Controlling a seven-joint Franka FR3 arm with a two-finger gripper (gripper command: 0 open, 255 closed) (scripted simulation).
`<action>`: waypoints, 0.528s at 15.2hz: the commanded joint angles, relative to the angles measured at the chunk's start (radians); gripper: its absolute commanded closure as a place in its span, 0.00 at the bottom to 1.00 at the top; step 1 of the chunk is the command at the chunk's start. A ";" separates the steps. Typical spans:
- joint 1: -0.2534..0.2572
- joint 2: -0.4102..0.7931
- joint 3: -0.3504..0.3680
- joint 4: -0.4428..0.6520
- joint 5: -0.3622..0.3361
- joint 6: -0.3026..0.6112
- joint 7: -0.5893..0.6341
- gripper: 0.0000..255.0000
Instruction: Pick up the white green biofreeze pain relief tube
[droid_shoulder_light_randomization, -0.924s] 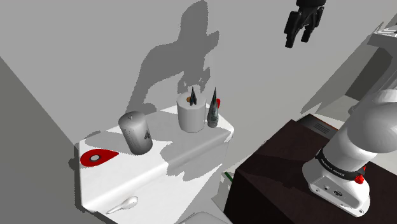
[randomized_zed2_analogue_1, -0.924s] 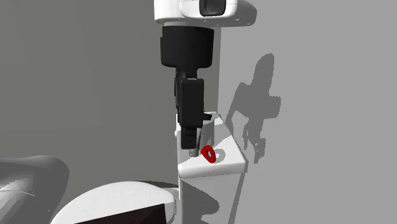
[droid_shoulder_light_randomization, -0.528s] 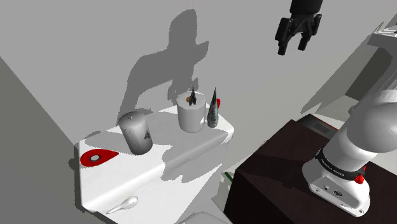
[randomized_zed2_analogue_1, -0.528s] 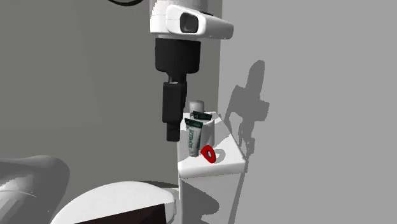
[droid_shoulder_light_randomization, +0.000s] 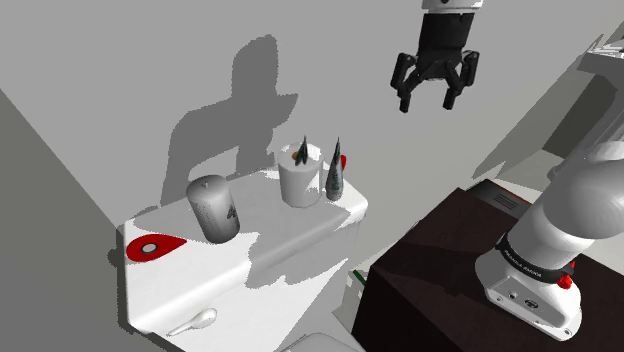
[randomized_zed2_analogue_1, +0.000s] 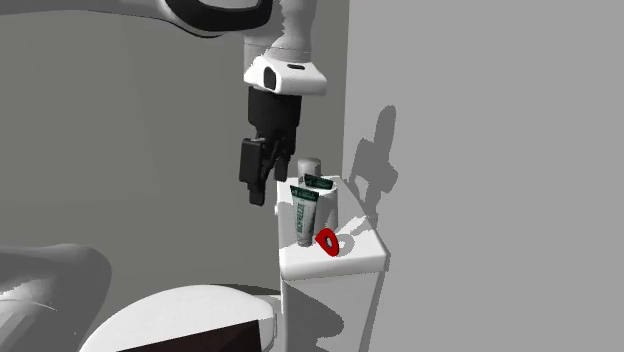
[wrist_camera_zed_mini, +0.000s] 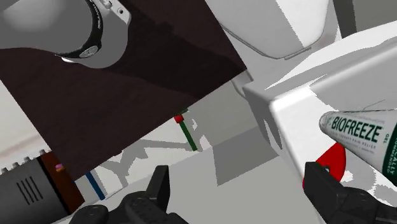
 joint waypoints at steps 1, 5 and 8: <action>-0.009 0.018 0.048 0.006 0.049 0.018 0.107 0.00; -0.034 0.093 0.150 0.040 0.131 0.082 0.306 0.00; -0.058 0.166 0.226 0.079 0.176 0.139 0.454 0.00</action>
